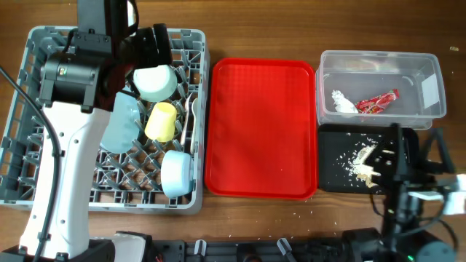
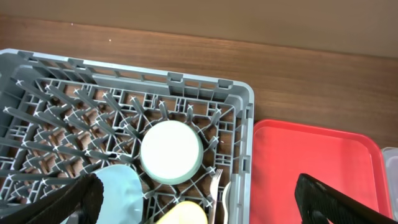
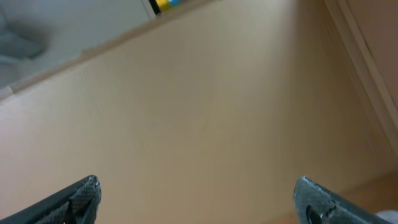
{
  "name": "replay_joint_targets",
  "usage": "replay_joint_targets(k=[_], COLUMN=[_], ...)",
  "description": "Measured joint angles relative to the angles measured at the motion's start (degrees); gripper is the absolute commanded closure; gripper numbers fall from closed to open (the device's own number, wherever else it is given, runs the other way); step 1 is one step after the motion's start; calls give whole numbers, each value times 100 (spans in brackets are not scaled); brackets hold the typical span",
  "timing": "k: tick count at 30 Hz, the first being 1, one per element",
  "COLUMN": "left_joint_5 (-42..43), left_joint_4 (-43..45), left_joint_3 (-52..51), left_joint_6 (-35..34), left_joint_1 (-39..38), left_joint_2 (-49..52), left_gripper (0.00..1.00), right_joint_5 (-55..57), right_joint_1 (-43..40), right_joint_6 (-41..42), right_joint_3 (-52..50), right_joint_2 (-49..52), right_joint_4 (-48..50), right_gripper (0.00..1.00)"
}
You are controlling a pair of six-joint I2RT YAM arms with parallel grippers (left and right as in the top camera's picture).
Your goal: Sort waste into correct bins and load items into the dishwasher rack
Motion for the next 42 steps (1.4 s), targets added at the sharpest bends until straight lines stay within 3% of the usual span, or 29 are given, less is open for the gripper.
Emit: replay_joint_targets(k=[4, 10, 16, 21, 42], left_joint_5=[0, 0, 0, 0, 0], left_joint_4=[0, 0, 0, 0, 0], left_joint_3=[0, 0, 0, 0, 0], left_joint_6=[2, 2, 0, 2, 2], left_joint_1=[-2, 0, 0, 0, 0], left_joint_2=[0, 0, 0, 0, 0], left_gripper=[0, 0, 0, 0, 0], right_joint_5=[-310, -597, -1108, -1292, -1248], right_joint_1=[-153, -369, -474, -474, -479], right_joint_6=[0, 0, -922, -1541, -1342], right_joint_3=[-1150, -2000, -2059, -2059, -2059], right_joint_2=[-203, -240, -267, -267, -267], right_joint_4=[511, 398, -629, -675, -667], right_gripper=[0, 0, 0, 0, 0])
